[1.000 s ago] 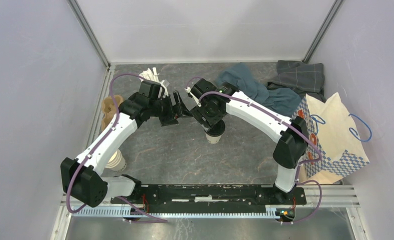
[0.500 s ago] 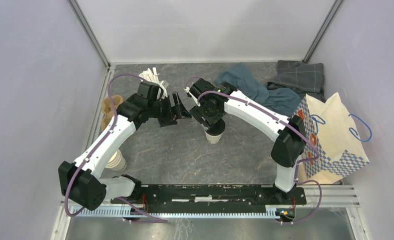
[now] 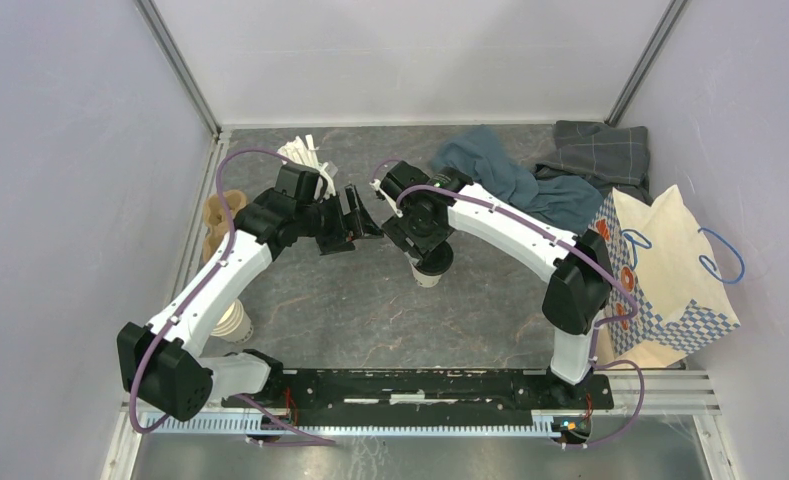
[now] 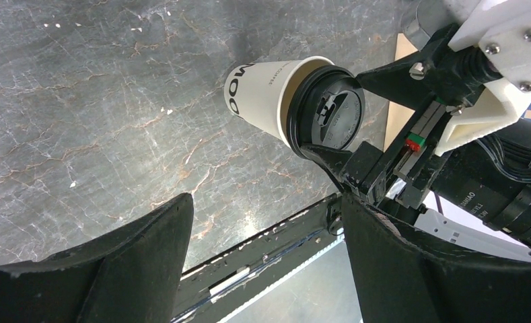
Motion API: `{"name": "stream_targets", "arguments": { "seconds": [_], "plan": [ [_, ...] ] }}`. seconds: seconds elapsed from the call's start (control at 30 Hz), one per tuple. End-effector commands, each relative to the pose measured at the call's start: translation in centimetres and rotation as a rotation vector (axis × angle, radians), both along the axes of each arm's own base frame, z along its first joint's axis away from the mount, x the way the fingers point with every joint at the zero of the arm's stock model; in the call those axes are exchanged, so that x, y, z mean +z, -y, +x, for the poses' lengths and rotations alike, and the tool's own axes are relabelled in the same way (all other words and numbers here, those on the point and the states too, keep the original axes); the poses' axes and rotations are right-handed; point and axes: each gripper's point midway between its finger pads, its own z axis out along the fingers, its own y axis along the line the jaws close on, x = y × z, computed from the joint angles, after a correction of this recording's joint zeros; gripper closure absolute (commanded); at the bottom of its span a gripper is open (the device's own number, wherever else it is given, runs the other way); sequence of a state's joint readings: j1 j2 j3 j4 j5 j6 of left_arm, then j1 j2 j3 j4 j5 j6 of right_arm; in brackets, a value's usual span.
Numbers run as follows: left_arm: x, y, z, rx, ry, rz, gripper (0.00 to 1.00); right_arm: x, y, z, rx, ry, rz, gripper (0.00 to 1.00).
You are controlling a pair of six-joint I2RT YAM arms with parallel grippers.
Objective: Pack the takeout coffee
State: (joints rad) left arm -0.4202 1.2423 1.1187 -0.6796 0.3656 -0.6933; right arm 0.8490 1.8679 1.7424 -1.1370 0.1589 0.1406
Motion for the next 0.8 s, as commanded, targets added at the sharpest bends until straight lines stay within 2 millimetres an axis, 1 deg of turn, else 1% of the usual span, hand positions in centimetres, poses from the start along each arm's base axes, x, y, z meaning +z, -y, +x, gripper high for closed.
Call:
{"name": "stream_targets", "arguments": {
  "seconds": [0.0,0.13,0.3,0.53,0.77],
  "plan": [
    [0.68,-0.31,0.04,-0.020,0.061,0.015,0.13,-0.19,-0.59,0.32,0.009,0.010,0.010,0.24],
    [0.68,-0.37,0.02,-0.019,0.062,0.015,0.13,0.17,-0.86,0.65,0.011,0.022,0.019,0.24],
    [0.60,-0.32,0.04,-0.022,0.060,0.016,0.13,-0.37,-1.06,0.58,0.016,0.009,0.017,0.24],
    [0.67,-0.37,0.04,-0.019,0.061,0.016,0.13,-0.57,-1.19,0.88,0.017,0.020,0.015,0.24],
    [0.35,-0.39,-0.10,-0.020,0.053,0.019,0.13,-0.23,-1.10,1.22,0.014,0.038,0.013,0.19]
  ]
}}
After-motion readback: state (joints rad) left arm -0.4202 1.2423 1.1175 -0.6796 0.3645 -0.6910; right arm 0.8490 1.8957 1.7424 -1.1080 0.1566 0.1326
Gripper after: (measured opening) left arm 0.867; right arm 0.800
